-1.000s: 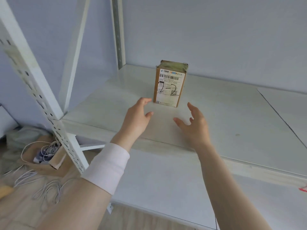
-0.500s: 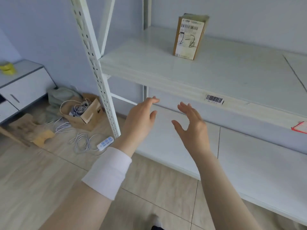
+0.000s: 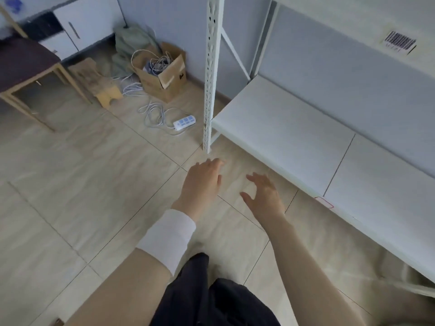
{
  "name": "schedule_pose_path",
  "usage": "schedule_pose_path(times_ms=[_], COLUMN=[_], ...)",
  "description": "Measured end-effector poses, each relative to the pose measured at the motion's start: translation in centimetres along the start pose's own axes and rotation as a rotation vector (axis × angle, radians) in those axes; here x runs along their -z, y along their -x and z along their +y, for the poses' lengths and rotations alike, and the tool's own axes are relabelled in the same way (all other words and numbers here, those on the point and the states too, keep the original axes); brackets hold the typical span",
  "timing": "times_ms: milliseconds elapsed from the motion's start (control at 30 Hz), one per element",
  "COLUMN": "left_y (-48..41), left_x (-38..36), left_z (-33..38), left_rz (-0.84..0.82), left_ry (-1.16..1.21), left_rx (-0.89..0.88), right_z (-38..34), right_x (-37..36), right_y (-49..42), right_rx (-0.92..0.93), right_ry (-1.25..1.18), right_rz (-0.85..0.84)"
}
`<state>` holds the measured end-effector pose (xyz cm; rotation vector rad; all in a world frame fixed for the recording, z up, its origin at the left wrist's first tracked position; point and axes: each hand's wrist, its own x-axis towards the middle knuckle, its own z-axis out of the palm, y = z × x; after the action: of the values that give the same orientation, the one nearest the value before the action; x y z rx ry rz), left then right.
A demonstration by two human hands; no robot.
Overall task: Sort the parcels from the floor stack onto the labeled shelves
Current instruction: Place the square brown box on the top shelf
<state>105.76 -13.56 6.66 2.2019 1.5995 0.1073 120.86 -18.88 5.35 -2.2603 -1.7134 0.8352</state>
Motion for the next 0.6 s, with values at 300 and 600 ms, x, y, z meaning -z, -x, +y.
schedule_pose_path(times_ms=[300, 600], left_y=[15.6, 30.7], left_x=[-8.2, -11.1], left_z=[-1.1, -3.5], left_rz=[-0.124, -0.094], left_ry=[-0.063, 0.059], left_rx=[0.212, 0.488], right_z=[3.9, 1.7], right_x=[-7.8, -13.3], right_y=[10.2, 20.1], right_rx=[0.088, 0.257], right_ry=[0.175, 0.283], right_rz=[-0.299, -0.470])
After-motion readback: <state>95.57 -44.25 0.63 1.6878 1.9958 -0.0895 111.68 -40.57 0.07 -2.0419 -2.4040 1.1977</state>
